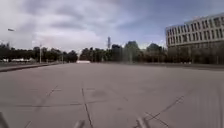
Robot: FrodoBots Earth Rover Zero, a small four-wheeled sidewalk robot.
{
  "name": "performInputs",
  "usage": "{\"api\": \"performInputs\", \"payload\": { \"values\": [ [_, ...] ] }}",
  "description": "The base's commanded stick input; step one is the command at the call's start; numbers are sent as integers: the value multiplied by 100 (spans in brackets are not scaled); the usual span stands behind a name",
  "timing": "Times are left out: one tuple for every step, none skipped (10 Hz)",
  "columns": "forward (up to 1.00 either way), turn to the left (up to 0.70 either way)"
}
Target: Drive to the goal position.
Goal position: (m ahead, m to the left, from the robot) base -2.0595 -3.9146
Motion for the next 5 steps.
{"api": "performInputs", "payload": {
  "values": [
    [0, -45],
    [0, -45],
    [0, -45],
    [0, -45],
    [0, -45]
  ]
}}
